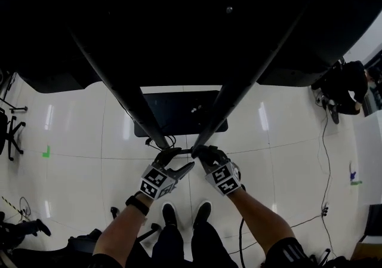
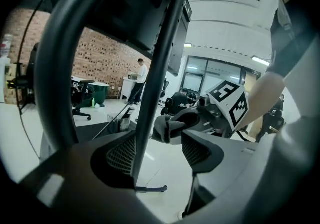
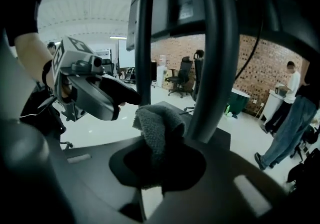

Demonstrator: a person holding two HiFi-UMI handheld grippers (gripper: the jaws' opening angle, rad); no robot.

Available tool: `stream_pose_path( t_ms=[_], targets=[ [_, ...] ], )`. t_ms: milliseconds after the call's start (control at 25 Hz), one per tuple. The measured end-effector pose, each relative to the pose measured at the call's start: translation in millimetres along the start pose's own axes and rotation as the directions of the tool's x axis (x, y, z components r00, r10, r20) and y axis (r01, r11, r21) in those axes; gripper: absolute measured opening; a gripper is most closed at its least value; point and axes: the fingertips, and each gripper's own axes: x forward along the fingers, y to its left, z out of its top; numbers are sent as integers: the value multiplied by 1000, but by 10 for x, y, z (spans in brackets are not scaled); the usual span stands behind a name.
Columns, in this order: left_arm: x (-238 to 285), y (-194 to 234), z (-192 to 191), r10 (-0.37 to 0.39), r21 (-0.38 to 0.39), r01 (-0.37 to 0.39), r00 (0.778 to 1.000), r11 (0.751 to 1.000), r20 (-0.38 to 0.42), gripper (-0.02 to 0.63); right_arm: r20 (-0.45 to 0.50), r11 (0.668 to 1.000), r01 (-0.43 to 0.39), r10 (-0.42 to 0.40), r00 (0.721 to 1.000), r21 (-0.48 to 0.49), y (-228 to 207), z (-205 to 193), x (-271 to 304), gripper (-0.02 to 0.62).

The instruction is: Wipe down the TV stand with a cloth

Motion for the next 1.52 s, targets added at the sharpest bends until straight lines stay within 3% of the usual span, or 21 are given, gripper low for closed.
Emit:
stream_pose_path(
  t_ms=[360,520,800,920,1120,1280,1520],
  targets=[
    [-1213,-312,862,25,80,-36,990,996,136,305,175,999,31,-35,984,21,484,1092,-909,38],
    [-1708,-597,1193,10,75,-25,981,997,194,305,248,999,49,-53,967,20,755,1571,-1375,40],
    [-2291,-1125,1591,-22,174,-25,966,984,259,304,404,995,63,-90,910,79,1098,2268,-2264,40],
    [-2538,-1287,1758,-14,188,-48,949,981,314,305,455,988,53,-114,883,144,1147,2367,-2625,40],
    [-2848,-1570,1877,16,180,-83,938,980,346,305,513,982,-21,-81,855,189,1280,2422,-3071,40],
    [-2965,-1872,1836,55,118,-108,922,987,383,311,528,984,-69,-27,849,162,1462,2320,-3370,38],
    [-3022,-2395,1734,102,85,-152,901,985,421,321,560,987,-124,48,827,98,1791,2013,-3897,38]
  ],
)
